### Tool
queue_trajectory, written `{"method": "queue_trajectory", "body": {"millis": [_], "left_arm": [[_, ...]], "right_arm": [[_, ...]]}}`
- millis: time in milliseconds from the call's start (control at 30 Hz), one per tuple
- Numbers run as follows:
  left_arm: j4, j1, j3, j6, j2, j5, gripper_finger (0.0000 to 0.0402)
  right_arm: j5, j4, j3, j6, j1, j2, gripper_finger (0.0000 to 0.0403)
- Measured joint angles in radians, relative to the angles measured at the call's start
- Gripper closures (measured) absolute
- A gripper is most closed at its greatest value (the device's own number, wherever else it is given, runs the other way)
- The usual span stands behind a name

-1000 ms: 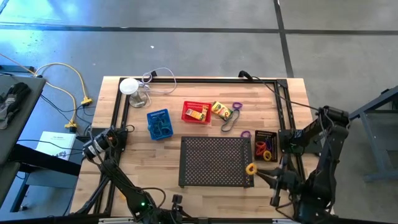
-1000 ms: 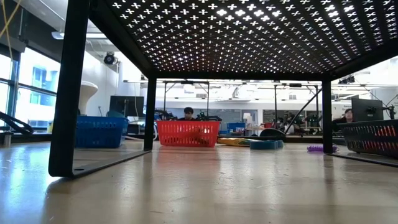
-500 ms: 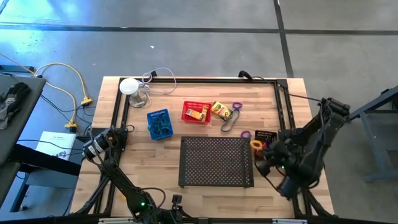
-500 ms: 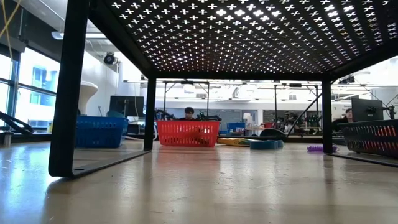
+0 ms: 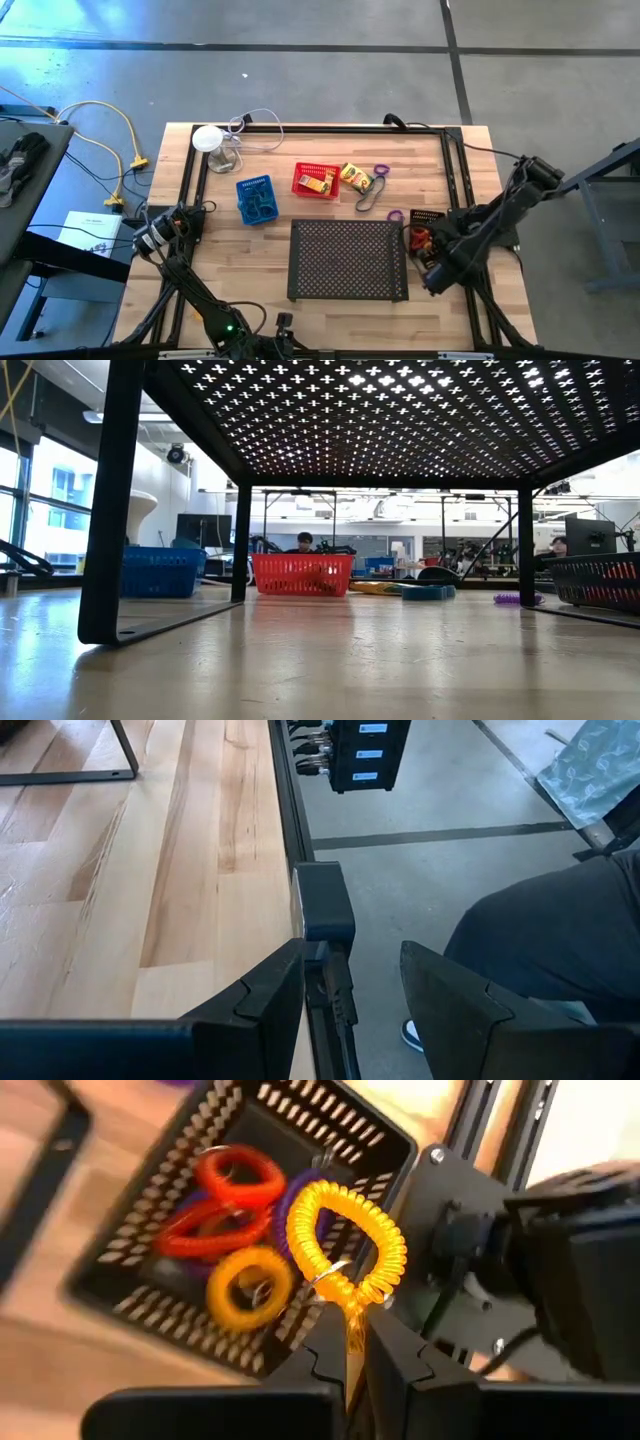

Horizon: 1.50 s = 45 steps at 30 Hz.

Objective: Pick & Place Office Desk Supplies
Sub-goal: Put he yellow spring keychain into the black bin, then put the blue rubber band into the blue bin

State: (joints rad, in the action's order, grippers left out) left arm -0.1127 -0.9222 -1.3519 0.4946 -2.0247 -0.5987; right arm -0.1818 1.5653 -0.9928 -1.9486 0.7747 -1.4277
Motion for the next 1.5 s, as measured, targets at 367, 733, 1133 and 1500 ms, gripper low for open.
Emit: {"method": "queue_trajectory", "body": {"millis": [367,733,1133,1500], "left_arm": [[0.0,0.017,0.0,0.0,0.0,0.0,0.0241],[0.0,0.026,0.0,0.0,0.0,0.0,0.0241],[-0.005,0.022,0.0,0.015,0.0,0.0,0.0241],[-0.007,0.011,0.0,0.026,0.0,0.006,0.0241]], "right_arm": [[-0.006,-0.143,0.116,0.043,-0.013,0.0,0.0353],[-0.038,-0.204,0.121,0.042,-0.014,-0.001,0.0201],[-0.178,-0.013,-0.023,-0.106,0.045,0.07,0.0148],[-0.795,-0.296,-0.087,0.003,0.284,0.051,0.0151]]}}
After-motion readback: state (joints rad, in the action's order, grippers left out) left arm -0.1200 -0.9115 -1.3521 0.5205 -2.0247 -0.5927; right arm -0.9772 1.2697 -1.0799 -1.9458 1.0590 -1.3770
